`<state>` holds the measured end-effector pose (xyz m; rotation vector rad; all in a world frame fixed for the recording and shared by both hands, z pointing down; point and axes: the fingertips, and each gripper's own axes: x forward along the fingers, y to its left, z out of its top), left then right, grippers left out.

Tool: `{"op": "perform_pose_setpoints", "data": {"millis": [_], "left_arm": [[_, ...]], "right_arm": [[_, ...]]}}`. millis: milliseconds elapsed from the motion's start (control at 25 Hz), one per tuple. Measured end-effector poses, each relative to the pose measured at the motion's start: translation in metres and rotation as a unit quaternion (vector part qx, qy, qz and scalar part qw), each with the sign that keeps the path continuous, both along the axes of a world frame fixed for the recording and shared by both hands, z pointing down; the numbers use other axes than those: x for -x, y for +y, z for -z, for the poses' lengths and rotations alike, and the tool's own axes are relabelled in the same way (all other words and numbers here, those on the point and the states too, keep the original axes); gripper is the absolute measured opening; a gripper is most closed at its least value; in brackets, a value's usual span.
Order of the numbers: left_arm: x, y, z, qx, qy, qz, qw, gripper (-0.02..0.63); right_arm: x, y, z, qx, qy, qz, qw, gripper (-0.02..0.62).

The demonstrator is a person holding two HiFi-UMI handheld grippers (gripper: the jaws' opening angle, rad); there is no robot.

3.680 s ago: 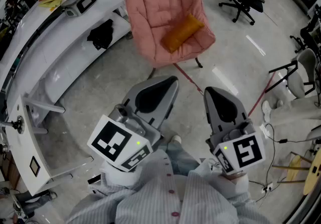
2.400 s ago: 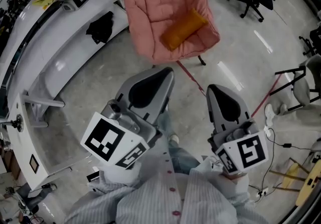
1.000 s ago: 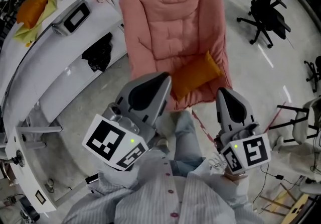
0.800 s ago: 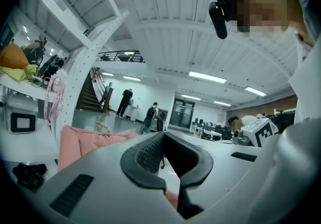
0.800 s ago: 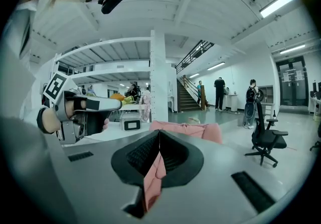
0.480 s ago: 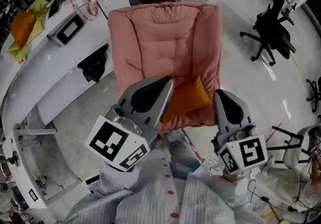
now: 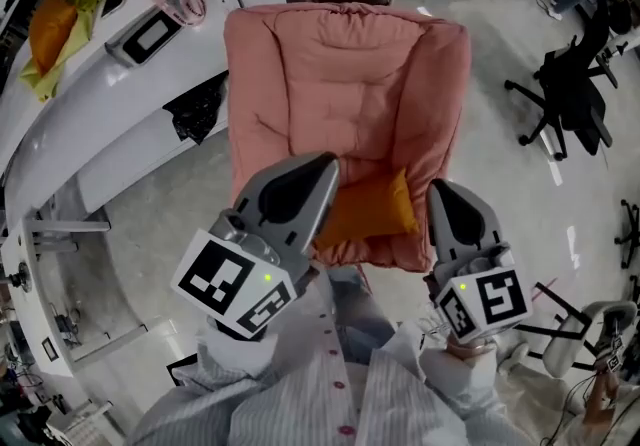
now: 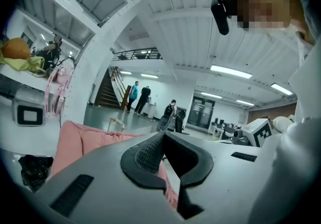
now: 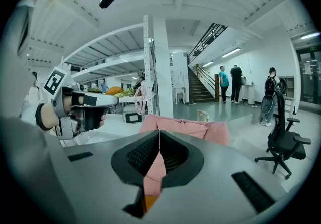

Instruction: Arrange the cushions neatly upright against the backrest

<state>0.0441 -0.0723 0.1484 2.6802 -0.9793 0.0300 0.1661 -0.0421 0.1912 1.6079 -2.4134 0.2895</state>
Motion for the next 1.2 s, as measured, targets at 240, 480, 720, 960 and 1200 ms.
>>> {"op": "perform_pose_setpoints", "data": {"millis": [240,480,720,960,1200], "left_arm": [[0.011,-0.025,-0.016,0.021,-0.006,0.013,0.9997,0.011],[0.014,-0.039,-0.042,0.049,-0.005,0.012,0.9987,0.011],[0.025,-0.053,-0.079,0.078,-0.019,0.017,0.9967,0.011],[0.023,-0.062,-0.139,0.124,-0.031,0.013,0.9918,0.011],[0.031,-0.071,-0.212,0.184,-0.037,0.032,0.9817,0.011]], "right_arm": [[0.006,-0.026,-0.016,0.018,-0.005,0.007,1.000,0.014],[0.003,-0.039,-0.032,0.035,0.000,-0.003,0.999,0.014],[0.002,-0.052,-0.055,0.053,0.000,-0.016,0.998,0.014],[-0.007,-0.060,-0.099,0.083,0.009,-0.023,0.996,0.014],[-0.013,-0.077,-0.155,0.118,0.009,-0.038,0.992,0.015]]}}
